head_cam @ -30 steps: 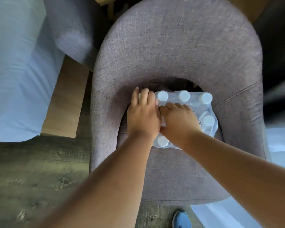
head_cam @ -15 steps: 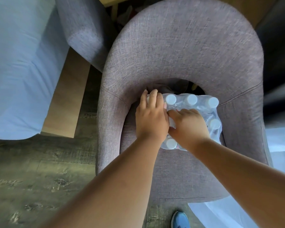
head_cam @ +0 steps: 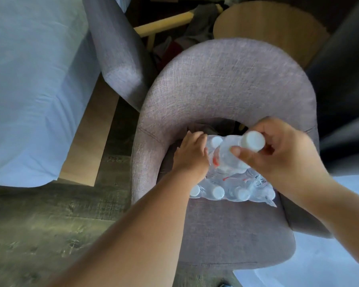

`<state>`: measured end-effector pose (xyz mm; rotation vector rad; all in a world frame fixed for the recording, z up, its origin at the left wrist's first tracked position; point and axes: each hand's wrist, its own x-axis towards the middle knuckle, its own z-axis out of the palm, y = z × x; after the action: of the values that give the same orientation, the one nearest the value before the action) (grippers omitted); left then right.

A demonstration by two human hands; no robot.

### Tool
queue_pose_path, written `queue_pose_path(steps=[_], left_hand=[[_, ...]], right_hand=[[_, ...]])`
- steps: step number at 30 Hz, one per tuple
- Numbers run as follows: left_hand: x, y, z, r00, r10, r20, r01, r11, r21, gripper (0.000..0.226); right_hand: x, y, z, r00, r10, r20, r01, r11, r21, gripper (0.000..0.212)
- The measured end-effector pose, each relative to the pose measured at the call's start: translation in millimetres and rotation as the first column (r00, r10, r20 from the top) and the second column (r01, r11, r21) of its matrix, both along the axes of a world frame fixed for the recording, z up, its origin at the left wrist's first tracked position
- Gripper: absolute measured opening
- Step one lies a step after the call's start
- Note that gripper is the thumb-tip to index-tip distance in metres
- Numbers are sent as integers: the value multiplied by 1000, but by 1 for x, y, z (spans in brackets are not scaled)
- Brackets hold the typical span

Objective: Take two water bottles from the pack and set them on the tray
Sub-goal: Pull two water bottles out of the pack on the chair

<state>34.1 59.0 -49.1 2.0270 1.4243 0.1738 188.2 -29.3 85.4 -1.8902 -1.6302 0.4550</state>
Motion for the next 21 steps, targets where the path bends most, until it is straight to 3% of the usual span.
queue_pose_path(steps=[4, 9, 12, 17, 21], left_hand=[[1, -2, -4, 1000, -18, 8, 17, 998, 63, 48], [-1, -1, -5, 999, -15, 29, 12, 994, 108, 48], [-2, -2, -4, 999, -16, 34, 12, 993, 114, 47], [1, -3, -10, 998, 4, 62, -13, 988, 154, 45], [1, -1, -8, 996, -2, 85, -6, 996, 91, 43]], right_hand=[[23, 38, 21, 968, 9, -253, 3, 999, 50, 47], [38, 80, -2, 835, -16, -550, 7, 1000, -19, 57], [38, 87, -18, 826, -46, -561, 4, 997, -76, 58], [47, 91, -28, 808, -97, -581, 59, 995, -84, 38], [44, 89, -23, 774, -56, -631, 6, 997, -82, 54]])
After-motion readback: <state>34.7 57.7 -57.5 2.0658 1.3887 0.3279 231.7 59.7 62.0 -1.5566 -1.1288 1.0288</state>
